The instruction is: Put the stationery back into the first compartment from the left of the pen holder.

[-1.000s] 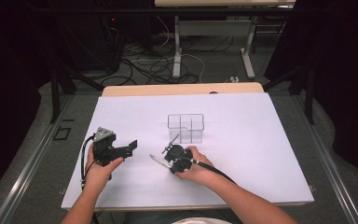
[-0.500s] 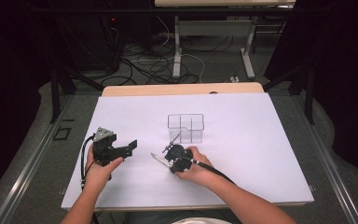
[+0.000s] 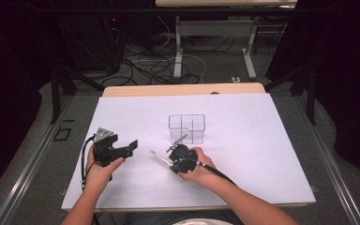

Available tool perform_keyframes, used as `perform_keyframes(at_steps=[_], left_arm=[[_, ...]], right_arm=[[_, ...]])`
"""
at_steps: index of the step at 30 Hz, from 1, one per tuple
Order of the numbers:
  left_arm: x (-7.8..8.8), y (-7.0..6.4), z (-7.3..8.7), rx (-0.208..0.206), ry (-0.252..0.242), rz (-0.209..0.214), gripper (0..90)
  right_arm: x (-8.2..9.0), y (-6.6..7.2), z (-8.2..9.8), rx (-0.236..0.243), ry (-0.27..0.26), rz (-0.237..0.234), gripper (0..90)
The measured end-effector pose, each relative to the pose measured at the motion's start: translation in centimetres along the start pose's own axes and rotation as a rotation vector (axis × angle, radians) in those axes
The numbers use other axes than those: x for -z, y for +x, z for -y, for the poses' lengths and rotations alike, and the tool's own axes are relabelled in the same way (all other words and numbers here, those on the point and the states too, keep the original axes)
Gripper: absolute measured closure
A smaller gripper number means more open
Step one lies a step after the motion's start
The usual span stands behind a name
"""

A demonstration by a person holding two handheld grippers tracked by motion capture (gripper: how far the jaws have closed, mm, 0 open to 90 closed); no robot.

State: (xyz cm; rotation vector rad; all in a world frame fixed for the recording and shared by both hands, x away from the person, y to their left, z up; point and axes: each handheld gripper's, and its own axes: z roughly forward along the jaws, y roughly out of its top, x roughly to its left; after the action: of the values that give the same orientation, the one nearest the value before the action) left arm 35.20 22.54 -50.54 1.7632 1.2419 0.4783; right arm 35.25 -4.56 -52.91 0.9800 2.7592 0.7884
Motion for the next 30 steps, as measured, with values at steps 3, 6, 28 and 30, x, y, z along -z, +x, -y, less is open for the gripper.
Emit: perform_keyframes(at_steps=[3, 6, 28, 30], left_arm=[[0.2, -0.1, -0.1, -0.003, -0.003, 0.001, 11.6], [0.2, -0.3, -0.2, -0.005, -0.013, 0.005, 11.9], [0.2, -1.4, -0.4, -0.019, -0.04, 0.03, 16.8], [0.2, -1.5, -0.5, -0.021, -0.044, 0.018, 17.5]], right_arm=[[0.4, -0.1, 0.2, 0.007, -0.041, 0.001, 76.7], [1.0, -0.2, 0.4, 0.016, -0.085, 0.003, 76.7], [5.0, -2.2, 2.7, -0.032, -0.36, 0.093, 76.7], [5.2, -2.2, 2.8, -0.037, -0.376, 0.098, 76.7]])
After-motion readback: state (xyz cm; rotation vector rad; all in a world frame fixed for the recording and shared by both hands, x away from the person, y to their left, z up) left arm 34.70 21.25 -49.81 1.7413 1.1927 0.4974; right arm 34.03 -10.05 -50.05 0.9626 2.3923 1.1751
